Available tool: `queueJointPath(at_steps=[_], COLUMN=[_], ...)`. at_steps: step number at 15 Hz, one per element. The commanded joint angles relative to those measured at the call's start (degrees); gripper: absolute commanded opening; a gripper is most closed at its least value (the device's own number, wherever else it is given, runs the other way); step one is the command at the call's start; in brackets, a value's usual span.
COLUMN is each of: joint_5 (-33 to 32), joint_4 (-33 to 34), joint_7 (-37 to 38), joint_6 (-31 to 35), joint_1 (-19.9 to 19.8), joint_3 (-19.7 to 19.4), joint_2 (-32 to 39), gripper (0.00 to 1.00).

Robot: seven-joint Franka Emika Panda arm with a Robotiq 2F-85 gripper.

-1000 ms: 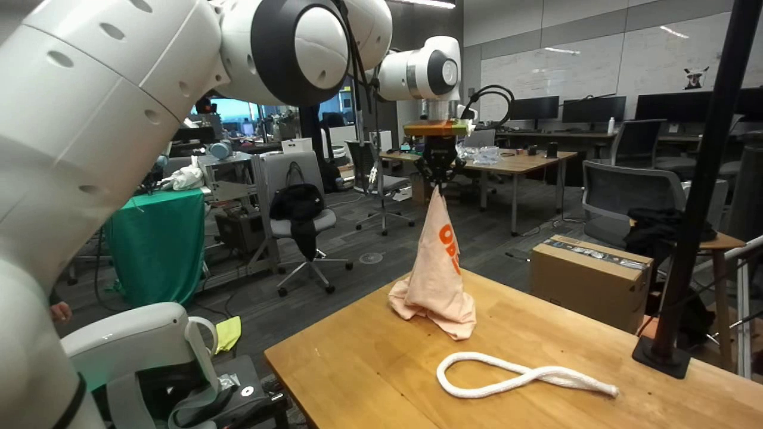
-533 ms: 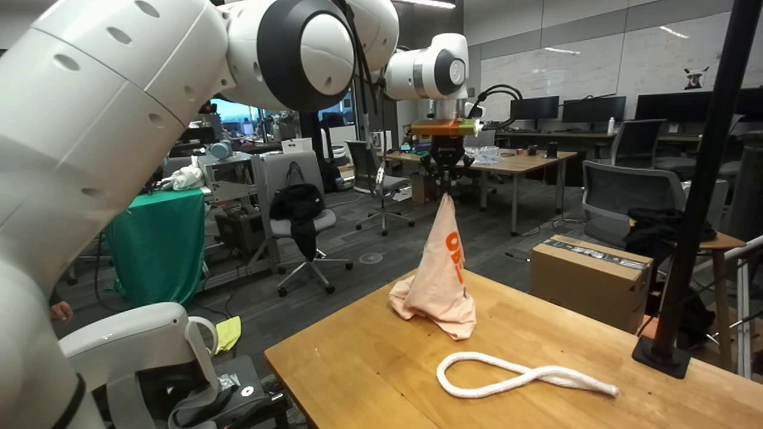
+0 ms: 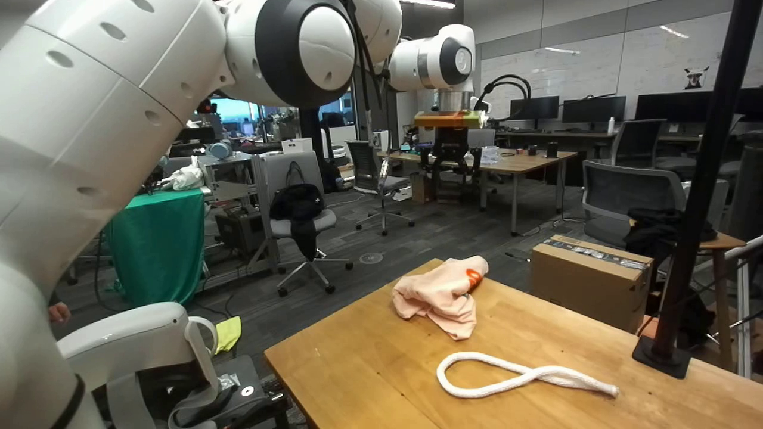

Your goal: Move the radish to the right, move the pink and peach shirts to the right, move the peach shirt to the left

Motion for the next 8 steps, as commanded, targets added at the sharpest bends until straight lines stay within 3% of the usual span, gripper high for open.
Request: queueJointPath(at_steps=[1,5,8], joint_5=[0.50,1.13,3.69], joint_4=[-0.90,-5.93,-12.19], joint_7=[0.25,-0.10,0.47], joint_6=[-9.37,-18.95,-20.14], joint_1=[-1.35,-4.34,-7.67], joint_3=[-0.48,-0.53,-0.26], joint_2=[-4.05,-12.78,-20.94], gripper=[1.00,1.00,1.00])
